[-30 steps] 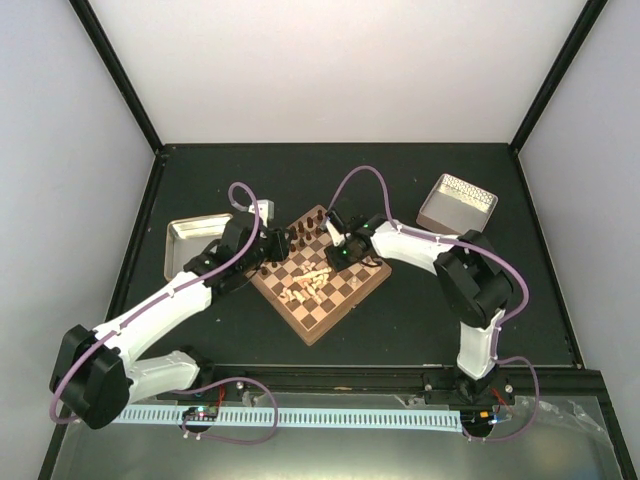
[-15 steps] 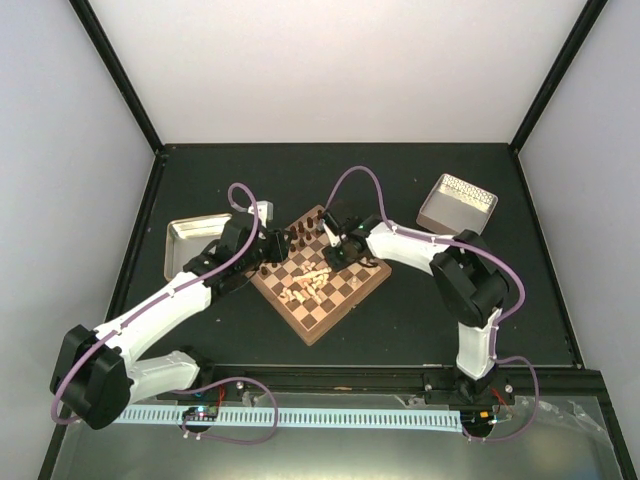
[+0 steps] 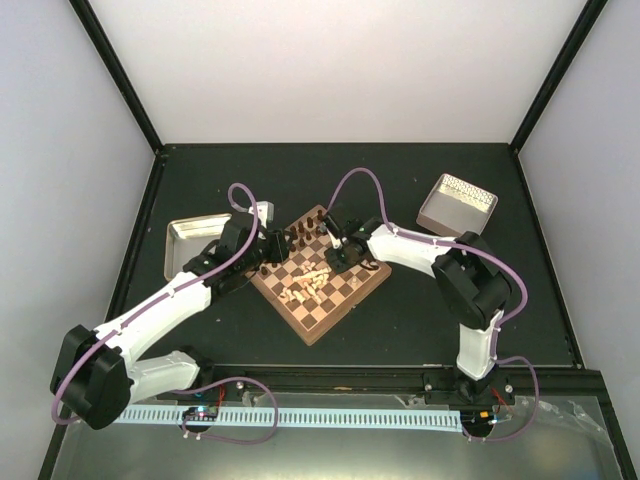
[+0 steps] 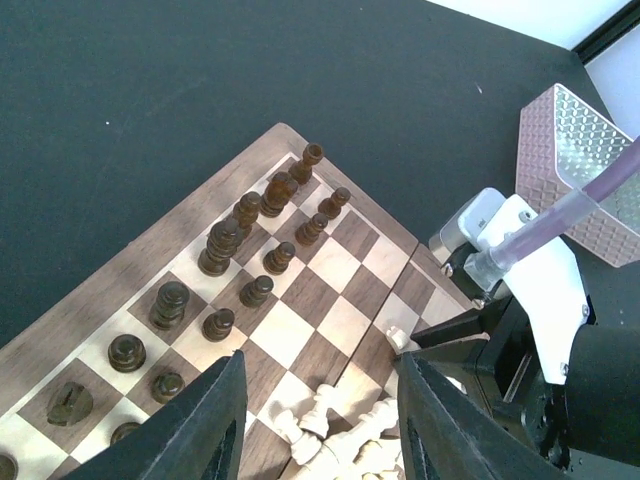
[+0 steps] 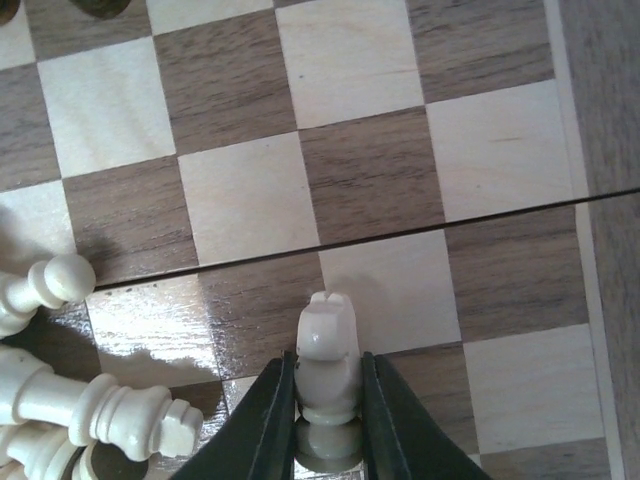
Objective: Set up the chess pieces on the board
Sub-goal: Pick up the chess piece from the chessboard, then place the chess piece on the chessboard.
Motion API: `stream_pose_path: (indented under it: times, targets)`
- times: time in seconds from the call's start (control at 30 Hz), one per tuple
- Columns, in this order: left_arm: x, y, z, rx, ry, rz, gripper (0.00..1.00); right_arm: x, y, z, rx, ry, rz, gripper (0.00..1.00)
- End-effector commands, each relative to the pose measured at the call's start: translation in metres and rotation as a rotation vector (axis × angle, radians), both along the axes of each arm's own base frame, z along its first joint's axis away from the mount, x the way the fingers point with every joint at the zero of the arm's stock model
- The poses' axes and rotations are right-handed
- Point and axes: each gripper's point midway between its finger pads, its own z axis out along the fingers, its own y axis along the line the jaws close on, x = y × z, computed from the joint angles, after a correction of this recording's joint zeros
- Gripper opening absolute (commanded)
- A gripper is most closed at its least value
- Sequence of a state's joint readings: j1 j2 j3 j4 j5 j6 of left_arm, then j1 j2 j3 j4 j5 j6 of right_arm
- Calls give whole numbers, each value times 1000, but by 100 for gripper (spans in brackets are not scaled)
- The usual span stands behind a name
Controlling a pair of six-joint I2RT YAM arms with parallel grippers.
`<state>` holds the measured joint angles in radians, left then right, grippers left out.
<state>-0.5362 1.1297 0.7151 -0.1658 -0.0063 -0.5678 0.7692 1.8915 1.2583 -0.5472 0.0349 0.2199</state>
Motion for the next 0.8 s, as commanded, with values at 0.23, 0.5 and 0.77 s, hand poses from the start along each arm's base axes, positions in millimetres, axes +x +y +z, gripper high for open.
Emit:
stream_pose_path:
  times: [0.23,0.5,0.77]
  targets:
    - [-1,-9,10,-114,17,-40,50,8,6,36,106,-204,69,10]
    - [-23,-60,54,-342,31,-368,61,-22,24,128,455,-429,231,11]
    - [-37,-89,75,-484,117,-543,63,-50,23,159,563,-538,326,12]
